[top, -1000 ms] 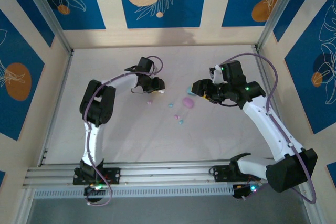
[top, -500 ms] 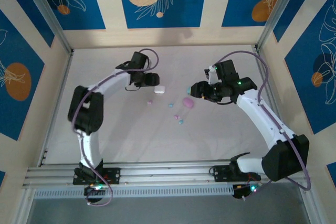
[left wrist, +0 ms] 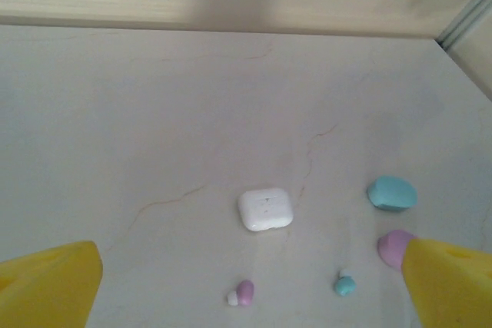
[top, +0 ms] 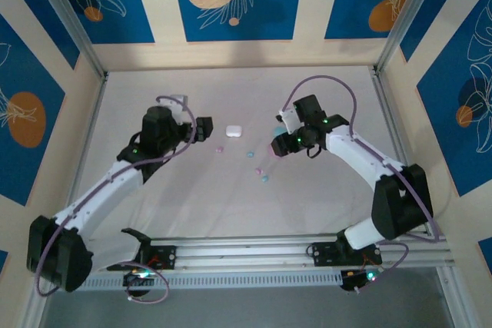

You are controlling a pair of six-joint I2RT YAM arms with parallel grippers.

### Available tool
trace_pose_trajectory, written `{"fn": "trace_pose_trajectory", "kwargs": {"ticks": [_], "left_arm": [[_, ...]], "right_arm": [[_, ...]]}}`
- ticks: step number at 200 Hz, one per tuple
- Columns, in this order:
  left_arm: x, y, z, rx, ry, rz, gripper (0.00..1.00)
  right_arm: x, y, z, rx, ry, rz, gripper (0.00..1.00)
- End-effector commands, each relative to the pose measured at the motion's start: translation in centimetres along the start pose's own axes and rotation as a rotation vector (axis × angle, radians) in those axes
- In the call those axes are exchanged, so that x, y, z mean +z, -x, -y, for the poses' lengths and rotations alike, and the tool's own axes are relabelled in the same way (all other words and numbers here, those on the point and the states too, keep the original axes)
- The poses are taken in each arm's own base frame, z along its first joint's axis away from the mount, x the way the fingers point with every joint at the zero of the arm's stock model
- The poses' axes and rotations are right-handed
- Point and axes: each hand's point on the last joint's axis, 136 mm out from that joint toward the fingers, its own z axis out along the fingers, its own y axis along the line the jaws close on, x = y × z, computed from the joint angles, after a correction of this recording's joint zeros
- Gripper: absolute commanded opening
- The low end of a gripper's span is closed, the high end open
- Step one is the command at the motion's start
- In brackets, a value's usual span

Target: Insert the wireless bluetooth earbuds into the charging case

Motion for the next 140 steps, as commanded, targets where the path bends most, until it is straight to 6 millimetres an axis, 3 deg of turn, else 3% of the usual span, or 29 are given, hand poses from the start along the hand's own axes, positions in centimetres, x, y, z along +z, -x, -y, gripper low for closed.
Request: {"fn": "trace_pose_trajectory", "kwargs": {"ticks": [1,33,60,83,140], "left_arm": [[-1.2,1.3,-0.9,0.032,0.038,0.092,1.00],[-1.2,-0.9,-1.5,0.019,0.060,-0.009,1.00],[-1.5,-1.7,0.0,0.020,-0.037,-0.015,1.00],[-1.4,-1.9,1.0,0.038,-0.104,-0.002,1.00],[-1.2,-1.7,0.8,0.053,-0.082,-0.034,1.00]], "right_arm": [[1.7,0.1,0.5,-0.117,-0.006,-0.032,0.61],[4.0,-0.4,1.6,-0.133,0.000,-0.096,0.61],[4.9,-0.3,1.8,-0.142,0.029,-0.112,0.61],[5.5,-0.2,1.3,-0.163,0.060,-0.118,0.61],[6.8,-0.9,1.4,-0.191,0.081,-0.179,0.62]]}}
